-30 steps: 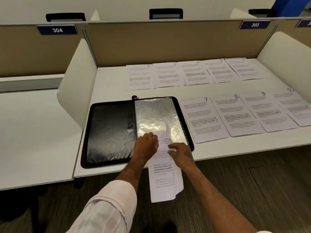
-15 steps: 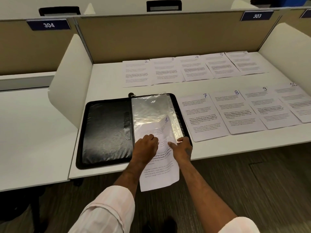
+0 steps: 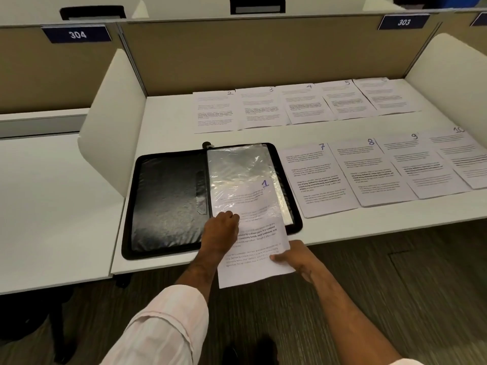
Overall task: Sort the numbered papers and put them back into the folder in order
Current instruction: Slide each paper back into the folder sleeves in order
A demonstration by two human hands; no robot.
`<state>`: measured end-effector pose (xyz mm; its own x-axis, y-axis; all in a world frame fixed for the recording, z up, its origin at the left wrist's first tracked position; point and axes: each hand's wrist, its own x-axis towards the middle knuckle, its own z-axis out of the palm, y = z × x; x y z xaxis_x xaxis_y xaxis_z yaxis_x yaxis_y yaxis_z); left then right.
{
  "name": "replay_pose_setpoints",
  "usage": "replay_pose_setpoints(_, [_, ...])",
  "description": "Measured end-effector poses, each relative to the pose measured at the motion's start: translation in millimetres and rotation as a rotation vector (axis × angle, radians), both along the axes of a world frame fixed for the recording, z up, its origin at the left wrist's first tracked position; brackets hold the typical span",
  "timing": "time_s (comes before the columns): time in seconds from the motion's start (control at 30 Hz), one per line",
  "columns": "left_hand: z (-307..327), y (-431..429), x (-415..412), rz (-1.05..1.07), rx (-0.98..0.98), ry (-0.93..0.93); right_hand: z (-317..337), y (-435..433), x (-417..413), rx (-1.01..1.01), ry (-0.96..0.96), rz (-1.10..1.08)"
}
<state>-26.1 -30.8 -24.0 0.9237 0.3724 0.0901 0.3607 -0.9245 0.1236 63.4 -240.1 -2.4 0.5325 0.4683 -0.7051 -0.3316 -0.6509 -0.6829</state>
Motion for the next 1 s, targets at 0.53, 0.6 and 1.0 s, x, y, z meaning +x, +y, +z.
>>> replay_pose_setpoints(0.53, [-3.2,-1.6,-5.9,-0.009,0.027,-0.079,9.5,21.8,-2.0,-0.017,0.04,-0.176])
replay_pose_setpoints(0.6, [-2.5,-2.3,-7.5,-0.011,0.029,-0.091,6.2,23.8,-1.6,0.024,-0.027,-0.23])
replay_pose_setpoints(1.0, [-3.6,-3.5,-10.4,0.027,0.029,-0.105,6.9,66.0,0.3,0.202,-0.318,-0.457])
